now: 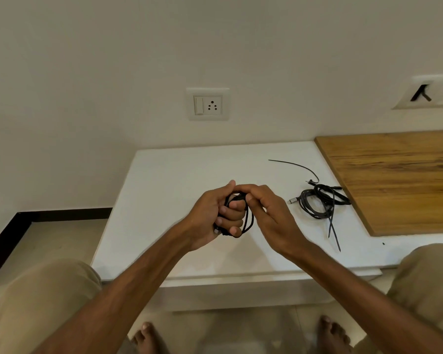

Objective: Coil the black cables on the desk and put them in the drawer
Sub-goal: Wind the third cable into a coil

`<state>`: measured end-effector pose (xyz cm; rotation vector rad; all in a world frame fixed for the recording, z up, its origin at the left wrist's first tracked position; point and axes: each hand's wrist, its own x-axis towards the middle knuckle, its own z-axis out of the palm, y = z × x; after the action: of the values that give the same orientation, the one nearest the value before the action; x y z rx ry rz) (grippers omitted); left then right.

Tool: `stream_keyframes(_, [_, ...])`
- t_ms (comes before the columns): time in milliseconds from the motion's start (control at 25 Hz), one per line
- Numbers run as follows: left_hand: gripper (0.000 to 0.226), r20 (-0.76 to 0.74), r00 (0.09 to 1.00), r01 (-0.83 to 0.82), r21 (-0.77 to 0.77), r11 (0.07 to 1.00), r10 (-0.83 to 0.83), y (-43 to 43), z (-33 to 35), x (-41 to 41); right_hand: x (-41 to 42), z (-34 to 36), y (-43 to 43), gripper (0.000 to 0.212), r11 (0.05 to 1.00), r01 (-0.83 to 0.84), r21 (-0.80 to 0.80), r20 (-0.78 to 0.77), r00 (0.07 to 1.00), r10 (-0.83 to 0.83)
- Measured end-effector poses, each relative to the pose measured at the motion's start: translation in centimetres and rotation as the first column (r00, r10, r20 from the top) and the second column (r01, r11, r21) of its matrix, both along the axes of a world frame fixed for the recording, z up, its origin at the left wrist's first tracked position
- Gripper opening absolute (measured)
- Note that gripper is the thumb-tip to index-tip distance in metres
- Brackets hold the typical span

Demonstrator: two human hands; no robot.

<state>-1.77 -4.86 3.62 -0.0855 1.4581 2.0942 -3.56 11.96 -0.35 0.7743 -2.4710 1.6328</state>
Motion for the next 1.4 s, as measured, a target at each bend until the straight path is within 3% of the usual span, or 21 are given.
stream_keyframes(80, [0.048,0.007,1.000,-0.007,0.019,1.000,0.007,-0.1,0.0,-0.1,-0.1,0.1,-0.1,0.032,0.999,0.032,0.043,-0.063,0.998,-0.029])
stream_keyframes(160, [0.044,-0.016,1.000,-0.003,0.008,1.000,0.003,-0.2,0.1,-0.1,-0.1,0.3,-0.3,0.028,1.000,0.022,-0.021,-0.008,1.000,-0.022])
stream_keyframes(280, [0.040,-0.032,0.999,-0.042,0.044,0.998,0.044,-0.1,0.2,-0.2,-0.2,0.7,-0.4,0.025,0.979,0.028,-0.203,0.222,0.975,0.018])
stream_keyframes(360, [0.040,-0.018,0.993,-0.114,0.108,0.988,0.117,0.3,0.1,-0.2,-0.1,1.3,-0.8,0.030,0.942,0.060,-0.330,0.439,0.893,0.097])
stream_keyframes(480, [0.038,-0.003,0.982,-0.186,0.166,0.969,0.189,1.2,-0.4,-0.1,-0.2,1.6,-1.2,0.042,0.932,0.085,-0.351,0.550,0.825,0.132])
stream_keyframes(600, [0.031,-0.006,0.989,-0.145,0.127,0.981,0.147,1.4,-0.4,-0.4,-0.4,1.4,-1.0,0.036,0.968,0.110,-0.227,0.412,0.911,-0.007])
stream_keyframes(720, [0.030,0.027,0.992,-0.123,0.020,0.992,0.122,1.2,-0.4,-0.6,-0.5,1.0,-0.2,0.029,0.989,0.092,0.119,0.131,0.986,-0.108])
stream_keyframes(800, [0.037,0.008,0.987,-0.162,-0.058,0.985,0.163,1.5,-0.6,-0.6,-0.5,0.9,-0.3,0.027,0.965,0.087,0.248,0.029,0.995,-0.097])
stream_keyframes(880, [0.042,-0.029,0.975,-0.222,-0.090,0.971,0.220,1.9,-1.0,-0.6,-0.5,0.9,-0.7,0.028,0.982,0.095,0.162,0.072,0.992,-0.107])
stream_keyframes(1000, [0.041,-0.050,0.952,-0.303,-0.048,0.952,0.301,1.5,-1.3,-0.9,-0.8,1.1,-0.5,0.028,0.985,0.064,-0.161,0.383,0.924,0.002])
stream_keyframes(1160, [0.039,-0.002,0.942,-0.336,0.010,0.942,0.336,1.1,-1.4,-1.2,-1.0,1.1,0.4,0.033,0.984,-0.041,-0.172,0.512,0.850,0.125])
stream_keyframes(1200, [0.038,0.014,0.945,-0.328,0.020,0.945,0.328,1.1,-1.4,-1.1,-1.0,1.0,0.4,0.033,0.994,-0.035,-0.108,0.474,0.877,0.082])
stream_keyframes(1280, [0.036,0.043,0.956,-0.290,0.024,0.957,0.289,1.3,-1.3,-0.9,-0.9,0.7,0.6,0.028,0.989,-0.039,0.145,0.249,0.969,0.002])
stream_keyframes(1400, [0.031,0.088,0.963,-0.254,-0.035,0.967,0.256,1.2,-1.2,-0.8,-1.1,0.2,0.9,0.012,0.862,-0.093,0.498,0.037,0.996,0.086])
